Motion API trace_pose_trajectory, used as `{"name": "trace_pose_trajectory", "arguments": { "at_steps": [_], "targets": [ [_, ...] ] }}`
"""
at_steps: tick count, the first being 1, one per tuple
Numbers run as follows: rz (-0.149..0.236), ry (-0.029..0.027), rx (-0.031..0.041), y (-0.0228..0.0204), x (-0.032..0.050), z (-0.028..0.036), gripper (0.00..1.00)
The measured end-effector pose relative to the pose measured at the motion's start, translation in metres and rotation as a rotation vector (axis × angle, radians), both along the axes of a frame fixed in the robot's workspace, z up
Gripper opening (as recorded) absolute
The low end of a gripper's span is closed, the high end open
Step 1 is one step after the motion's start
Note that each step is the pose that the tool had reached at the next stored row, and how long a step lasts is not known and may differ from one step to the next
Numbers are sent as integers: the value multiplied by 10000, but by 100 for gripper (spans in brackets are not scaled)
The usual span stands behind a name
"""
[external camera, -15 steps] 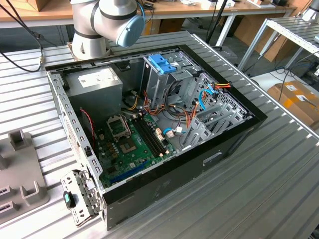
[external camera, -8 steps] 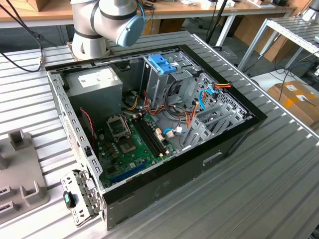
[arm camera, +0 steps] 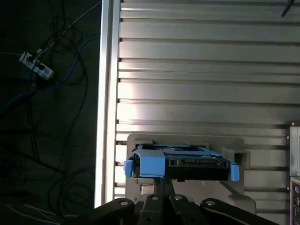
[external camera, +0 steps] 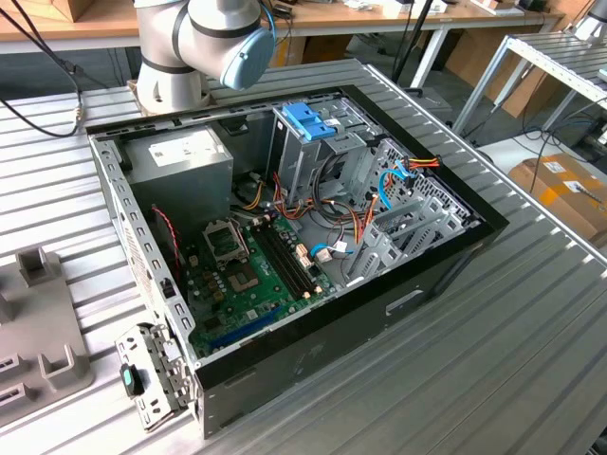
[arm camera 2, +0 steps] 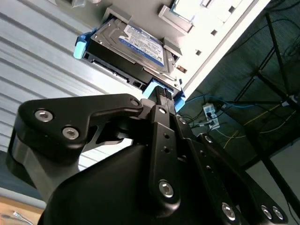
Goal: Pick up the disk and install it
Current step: 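Pick up the disk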
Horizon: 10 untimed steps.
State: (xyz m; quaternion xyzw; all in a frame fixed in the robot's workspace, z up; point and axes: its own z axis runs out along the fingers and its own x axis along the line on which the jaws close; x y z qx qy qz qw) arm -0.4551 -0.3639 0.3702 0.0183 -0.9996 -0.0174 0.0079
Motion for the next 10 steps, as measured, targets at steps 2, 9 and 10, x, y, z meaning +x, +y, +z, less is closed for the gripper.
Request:
{"name": "trace_pose_trajectory", "arguments": {
  "at_steps": [2,9,10],
  "targets": [
    [268,0,0,0,0,0,11],
    [562,0,0,0,0,0,11],
    [562,0,0,0,0,0,11]
  ]
}}
